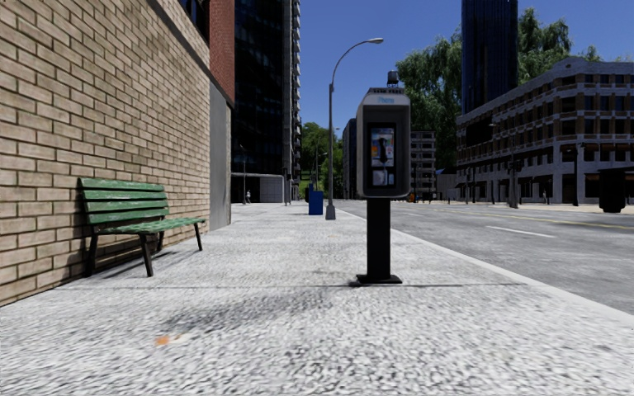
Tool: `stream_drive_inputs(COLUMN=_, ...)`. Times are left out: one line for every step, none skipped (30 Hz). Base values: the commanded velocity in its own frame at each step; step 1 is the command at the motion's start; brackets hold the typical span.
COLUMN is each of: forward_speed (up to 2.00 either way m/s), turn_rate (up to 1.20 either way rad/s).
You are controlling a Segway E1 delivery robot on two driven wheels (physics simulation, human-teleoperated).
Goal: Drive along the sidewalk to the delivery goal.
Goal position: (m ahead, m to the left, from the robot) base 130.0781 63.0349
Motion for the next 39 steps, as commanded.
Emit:
stream_drive_inputs(forward_speed=2.00, turn_rate=1.02)
stream_drive_inputs(forward_speed=2.00, turn_rate=1.20)
stream_drive_inputs(forward_speed=2.00, turn_rate=1.20)
stream_drive_inputs(forward_speed=2.00, turn_rate=1.20)
stream_drive_inputs(forward_speed=2.00, turn_rate=0.53)
stream_drive_inputs(forward_speed=2.00, turn_rate=0.37)
stream_drive_inputs(forward_speed=2.00, turn_rate=0.37)
stream_drive_inputs(forward_speed=2.00, turn_rate=0.30)
stream_drive_inputs(forward_speed=2.00, turn_rate=0.29)
stream_drive_inputs(forward_speed=2.00, turn_rate=0.29)
stream_drive_inputs(forward_speed=2.00, turn_rate=0.28)
stream_drive_inputs(forward_speed=2.00, turn_rate=0.28)
stream_drive_inputs(forward_speed=2.00, turn_rate=0.24)
stream_drive_inputs(forward_speed=2.00, turn_rate=0.15)
stream_drive_inputs(forward_speed=2.00, turn_rate=0.10)
stream_drive_inputs(forward_speed=2.00, turn_rate=0.08)
stream_drive_inputs(forward_speed=2.00, turn_rate=0.04)
stream_drive_inputs(forward_speed=2.00, turn_rate=0.02)
stream_drive_inputs(forward_speed=2.00, turn_rate=0.01)
stream_drive_inputs(forward_speed=2.00, turn_rate=0.01)
stream_drive_inputs(forward_speed=2.00, turn_rate=0.01)
stream_drive_inputs(forward_speed=2.00, turn_rate=0.01)
stream_drive_inputs(forward_speed=2.00, turn_rate=0.00)
stream_drive_inputs(forward_speed=2.00, turn_rate=0.00)
stream_drive_inputs(forward_speed=2.00, turn_rate=0.00)
stream_drive_inputs(forward_speed=2.00, turn_rate=0.00)
stream_drive_inputs(forward_speed=2.00, turn_rate=0.00)
stream_drive_inputs(forward_speed=2.00, turn_rate=0.00)
stream_drive_inputs(forward_speed=2.00, turn_rate=0.00)
stream_drive_inputs(forward_speed=2.00, turn_rate=0.00)
stream_drive_inputs(forward_speed=2.00, turn_rate=0.00)
stream_drive_inputs(forward_speed=2.00, turn_rate=0.00)
stream_drive_inputs(forward_speed=2.00, turn_rate=0.00)
stream_drive_inputs(forward_speed=2.00, turn_rate=0.00)
stream_drive_inputs(forward_speed=2.00, turn_rate=0.00)
stream_drive_inputs(forward_speed=2.00, turn_rate=0.00)
stream_drive_inputs(forward_speed=2.00, turn_rate=0.00)
stream_drive_inputs(forward_speed=2.00, turn_rate=0.00)
stream_drive_inputs(forward_speed=2.00, turn_rate=0.00)
